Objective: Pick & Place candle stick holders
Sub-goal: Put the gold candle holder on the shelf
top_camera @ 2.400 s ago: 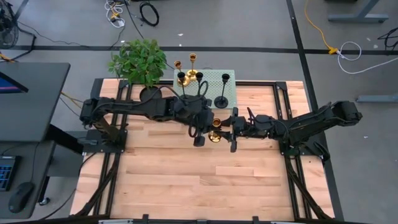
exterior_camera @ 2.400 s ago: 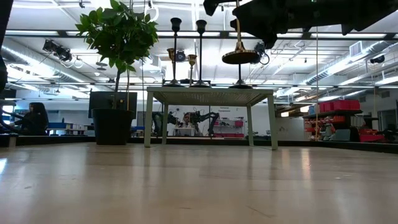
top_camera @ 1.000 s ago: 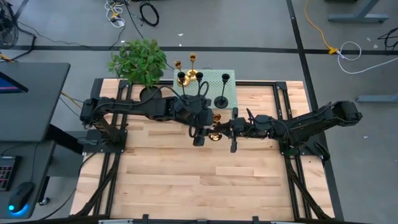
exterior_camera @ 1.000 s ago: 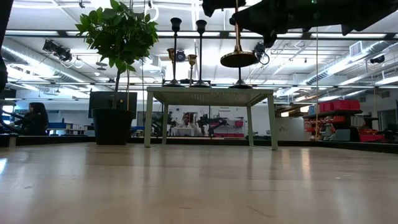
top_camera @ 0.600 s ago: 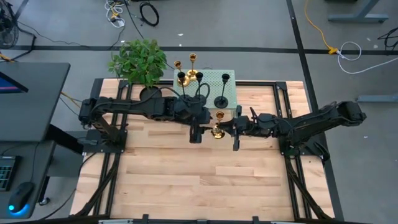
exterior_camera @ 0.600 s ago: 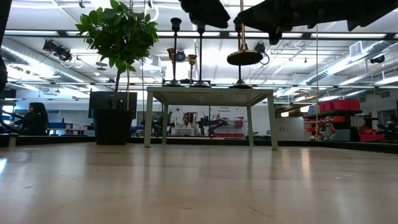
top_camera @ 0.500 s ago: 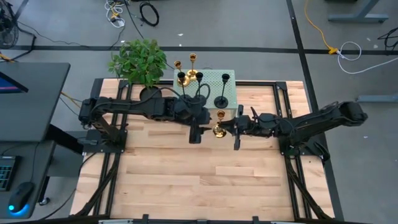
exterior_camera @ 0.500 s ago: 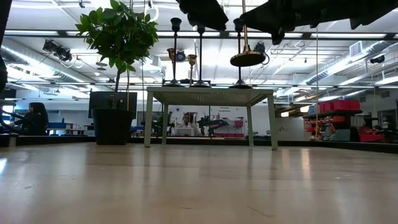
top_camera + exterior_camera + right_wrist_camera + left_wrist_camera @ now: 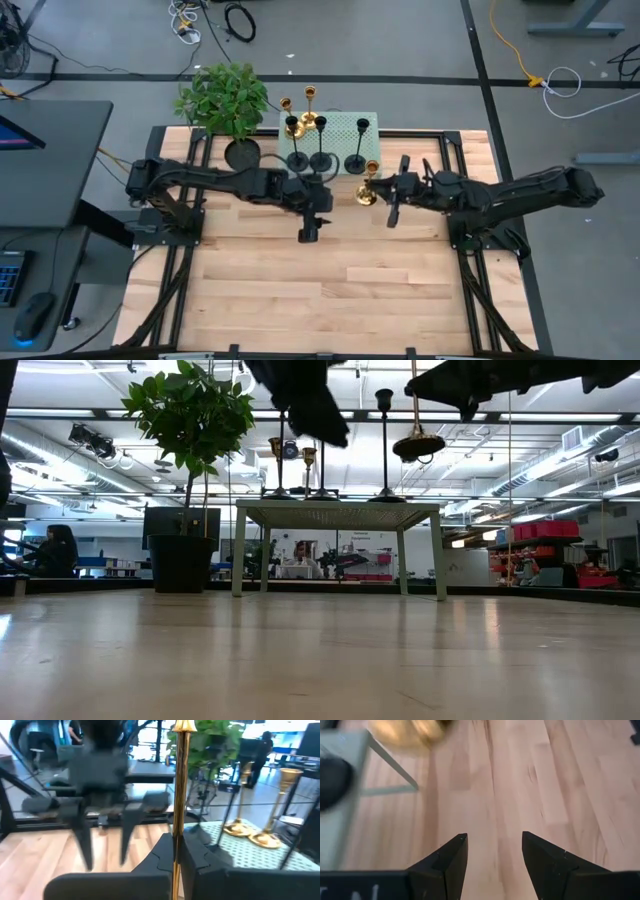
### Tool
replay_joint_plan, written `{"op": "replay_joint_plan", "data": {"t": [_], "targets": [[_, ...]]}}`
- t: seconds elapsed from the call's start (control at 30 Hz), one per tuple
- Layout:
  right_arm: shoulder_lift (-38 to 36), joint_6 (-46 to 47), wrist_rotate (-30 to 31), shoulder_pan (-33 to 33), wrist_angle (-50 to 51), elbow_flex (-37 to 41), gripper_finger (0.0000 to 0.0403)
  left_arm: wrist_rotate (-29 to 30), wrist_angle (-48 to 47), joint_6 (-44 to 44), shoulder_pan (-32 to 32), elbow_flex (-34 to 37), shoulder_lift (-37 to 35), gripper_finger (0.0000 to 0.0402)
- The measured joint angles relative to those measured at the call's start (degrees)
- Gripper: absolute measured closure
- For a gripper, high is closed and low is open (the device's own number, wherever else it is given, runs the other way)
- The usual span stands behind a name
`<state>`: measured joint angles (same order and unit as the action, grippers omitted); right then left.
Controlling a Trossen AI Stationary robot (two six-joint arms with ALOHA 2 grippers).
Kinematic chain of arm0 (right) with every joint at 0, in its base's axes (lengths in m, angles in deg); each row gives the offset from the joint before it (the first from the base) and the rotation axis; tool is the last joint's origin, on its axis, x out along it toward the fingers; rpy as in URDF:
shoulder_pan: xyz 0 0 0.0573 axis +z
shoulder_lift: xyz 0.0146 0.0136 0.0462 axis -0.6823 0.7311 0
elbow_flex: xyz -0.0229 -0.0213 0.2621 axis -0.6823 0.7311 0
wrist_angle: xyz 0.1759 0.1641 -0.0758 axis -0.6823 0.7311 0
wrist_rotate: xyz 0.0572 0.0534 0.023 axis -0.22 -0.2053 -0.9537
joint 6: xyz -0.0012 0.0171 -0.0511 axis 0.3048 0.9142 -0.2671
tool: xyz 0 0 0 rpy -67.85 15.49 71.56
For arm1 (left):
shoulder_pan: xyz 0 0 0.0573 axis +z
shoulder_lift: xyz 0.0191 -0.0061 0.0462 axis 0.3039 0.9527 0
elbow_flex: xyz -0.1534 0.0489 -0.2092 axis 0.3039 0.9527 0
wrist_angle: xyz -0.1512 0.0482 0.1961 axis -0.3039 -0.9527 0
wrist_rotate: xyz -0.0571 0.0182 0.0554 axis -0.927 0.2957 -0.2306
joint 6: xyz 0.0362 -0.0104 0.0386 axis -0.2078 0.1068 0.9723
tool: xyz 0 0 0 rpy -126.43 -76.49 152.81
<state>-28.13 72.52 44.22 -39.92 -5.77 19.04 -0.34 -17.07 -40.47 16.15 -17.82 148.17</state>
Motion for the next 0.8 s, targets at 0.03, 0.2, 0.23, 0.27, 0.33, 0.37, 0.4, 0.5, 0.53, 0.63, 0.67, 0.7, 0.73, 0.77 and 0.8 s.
{"op": "replay_joint_plan", "data": {"t": [0.03, 0.2, 0.23, 0.27, 0.33, 0.37, 0.4, 0.5, 0.53, 0.63, 0.67, 0.7, 0.73, 0.77, 0.8], "targets": [[-0.70, -0.03, 0.19, -0.66, 0.83, 0.00, 0.0401, -0.02, 0.91, -0.54, -0.18, 1.33, 0.04, 0.0213], [-3.14, -0.34, 0.16, -4.38, 3.17, 0.00, 0.0401, 0.00, 6.96, -3.29, -1.42, 7.08, 0.04, 0.0213], [-3.46, -0.37, 0.15, -5.16, 3.28, -0.02, 0.0401, 0.00, 8.43, -3.70, -1.73, 8.36, 0.04, 0.0213], [-3.72, -0.46, -0.19, -6.00, 3.51, -0.02, 0.0401, 0.02, 9.97, -4.30, -2.06, 9.58, 0.04, 0.0213], [-3.92, -0.80, -2.43, -7.85, 3.58, -0.02, 0.0401, 0.01, 13.51, -5.40, -2.67, 11.98, 0.04, 0.0213], [-4.07, -1.04, -3.36, -8.96, 3.72, -0.02, 0.0401, 0.02, 14.96, -6.17, -3.01, 13.25, 0.04, 0.0213], [-4.22, -1.21, -3.94, -10.19, 3.82, -0.02, 0.0401, 0.02, 16.40, -6.70, -3.33, 14.62, 0.04, 0.0213], [-4.28, -1.20, -6.02, -13.87, 3.92, -0.02, 0.0401, 0.80, 21.21, -8.77, -4.41, 18.37, 0.04, 0.0213], [-4.28, -1.18, -7.10, -15.09, 3.91, -0.02, 0.0401, 1.29, 22.67, -9.46, -4.76, 19.46, 0.04, 0.0213], [-4.28, -0.73, -10.20, -18.86, 3.82, -0.02, 0.0401, 2.22, 26.25, -11.22, -5.67, 22.11, 0.04, 0.0213], [-4.28, -0.43, -10.65, -20.18, 3.82, -0.02, 0.0401, 2.62, 27.15, -11.76, -6.00, 22.71, 0.04, 0.0213], [-4.28, -0.28, -11.35, -21.52, 3.81, -0.02, 0.0401, 3.24, 28.14, -12.24, -6.38, 23.33, 0.04, 0.0213], [-4.28, -0.26, -12.12, -22.93, 3.78, -0.02, 0.0401, 3.84, 29.28, -12.41, -6.79, 24.06, 0.04, 0.0213], [-4.26, -0.15, -13.06, -24.25, 3.71, -0.02, 0.0401, 4.45, 30.29, -12.44, -7.14, 24.73, 0.04, 0.0213], [-4.25, 0.06, -14.25, -25.61, 3.58, -0.02, 0.0401, 5.18, 31.36, -12.44, -7.48, 25.31, 0.04, 0.0213]]}}
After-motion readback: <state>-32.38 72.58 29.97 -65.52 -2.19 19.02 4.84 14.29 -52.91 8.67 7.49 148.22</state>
